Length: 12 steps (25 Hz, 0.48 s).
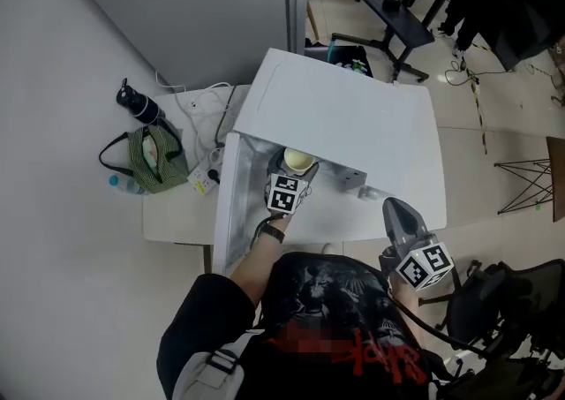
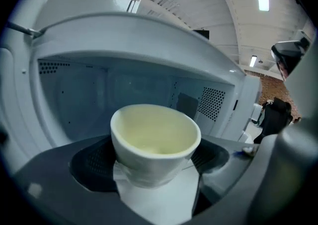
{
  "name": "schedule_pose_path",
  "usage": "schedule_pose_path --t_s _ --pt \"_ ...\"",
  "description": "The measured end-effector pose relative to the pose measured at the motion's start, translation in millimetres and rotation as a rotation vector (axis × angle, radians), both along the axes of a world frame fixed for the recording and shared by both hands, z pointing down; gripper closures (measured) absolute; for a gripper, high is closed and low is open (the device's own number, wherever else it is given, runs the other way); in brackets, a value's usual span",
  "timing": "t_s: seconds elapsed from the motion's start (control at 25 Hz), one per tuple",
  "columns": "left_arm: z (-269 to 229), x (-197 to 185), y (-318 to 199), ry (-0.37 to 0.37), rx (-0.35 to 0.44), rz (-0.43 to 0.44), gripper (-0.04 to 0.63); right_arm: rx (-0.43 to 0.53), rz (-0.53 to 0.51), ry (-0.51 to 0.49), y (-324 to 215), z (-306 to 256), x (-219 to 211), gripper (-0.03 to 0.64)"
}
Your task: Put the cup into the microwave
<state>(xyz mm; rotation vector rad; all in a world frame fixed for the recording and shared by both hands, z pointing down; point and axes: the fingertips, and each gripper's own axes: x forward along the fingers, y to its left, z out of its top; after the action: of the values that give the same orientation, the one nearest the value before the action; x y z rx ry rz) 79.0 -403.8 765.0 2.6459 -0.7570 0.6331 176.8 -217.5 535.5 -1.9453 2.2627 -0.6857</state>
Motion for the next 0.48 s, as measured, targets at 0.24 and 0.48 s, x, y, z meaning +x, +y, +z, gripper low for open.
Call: schedule_pose_path --t_s 0.24,0.48 --pt "18 22 -37 0.005 -0.048 0.013 0.153 -0.022 0.112 0.025 16 1 19 0.617" --pt "24 26 -62 0.016 -0.026 -0.008 0.153 -0.047 0.160 0.040 34 4 23 0.617"
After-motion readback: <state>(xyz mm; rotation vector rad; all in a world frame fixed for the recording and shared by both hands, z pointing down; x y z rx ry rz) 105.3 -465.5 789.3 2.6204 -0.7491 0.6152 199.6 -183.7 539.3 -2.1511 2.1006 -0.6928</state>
